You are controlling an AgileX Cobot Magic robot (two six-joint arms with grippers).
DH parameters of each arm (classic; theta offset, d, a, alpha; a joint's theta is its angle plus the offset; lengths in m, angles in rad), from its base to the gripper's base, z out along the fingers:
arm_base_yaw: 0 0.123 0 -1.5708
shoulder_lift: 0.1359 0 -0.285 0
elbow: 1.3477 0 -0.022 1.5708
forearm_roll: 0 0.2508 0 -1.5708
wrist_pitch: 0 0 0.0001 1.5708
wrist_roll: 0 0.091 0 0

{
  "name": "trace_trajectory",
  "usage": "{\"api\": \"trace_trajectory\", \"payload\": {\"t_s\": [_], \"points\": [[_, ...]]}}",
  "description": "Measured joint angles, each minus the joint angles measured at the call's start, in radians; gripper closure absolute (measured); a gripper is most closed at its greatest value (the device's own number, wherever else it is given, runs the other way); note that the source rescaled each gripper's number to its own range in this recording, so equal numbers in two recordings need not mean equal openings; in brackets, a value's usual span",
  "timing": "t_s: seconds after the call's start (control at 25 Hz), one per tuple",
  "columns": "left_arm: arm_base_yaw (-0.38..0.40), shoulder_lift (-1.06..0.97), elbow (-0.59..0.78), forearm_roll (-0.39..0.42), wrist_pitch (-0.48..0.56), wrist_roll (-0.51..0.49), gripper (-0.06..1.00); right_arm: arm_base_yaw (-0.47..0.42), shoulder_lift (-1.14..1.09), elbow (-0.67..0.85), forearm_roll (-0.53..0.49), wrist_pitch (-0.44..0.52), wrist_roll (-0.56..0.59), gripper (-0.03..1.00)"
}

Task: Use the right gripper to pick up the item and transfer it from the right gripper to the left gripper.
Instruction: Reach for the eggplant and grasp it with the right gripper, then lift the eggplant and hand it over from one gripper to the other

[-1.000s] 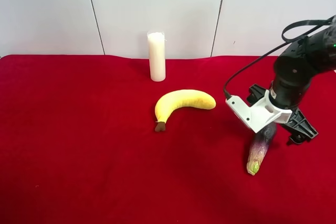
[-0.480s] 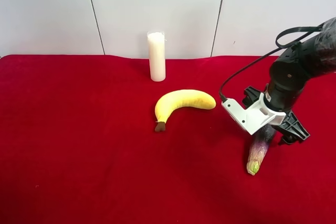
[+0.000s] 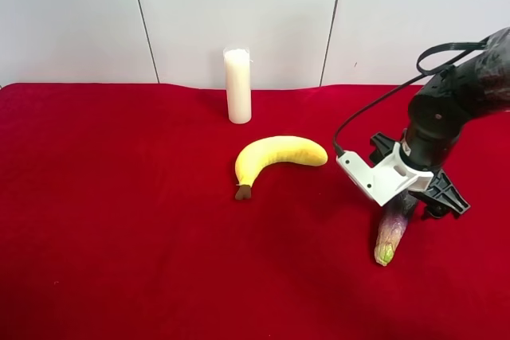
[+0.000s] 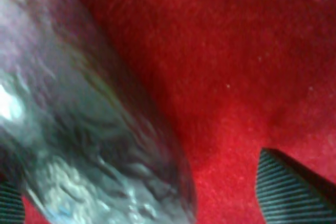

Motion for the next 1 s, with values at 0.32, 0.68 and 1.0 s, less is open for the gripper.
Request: {"api": "trace_trajectory", "payload": {"t_s": [0.32,0.68,1.0], "points": [[0.000,0.000,0.000,0.000,0.000,0.000,-0.06,0.000,0.023,0.000,0.000,0.000,0.000,0.38],[0.000,0.000,0.000,0.000,0.000,0.000,-0.06,0.000,0.023,0.000,0.000,0.000,0.000,0.69],[0.000,0.000,0.000,0.000,0.000,0.000,-0.06,0.000,-0.005,0.000,0.000,0.000,0.001,0.96]]}}
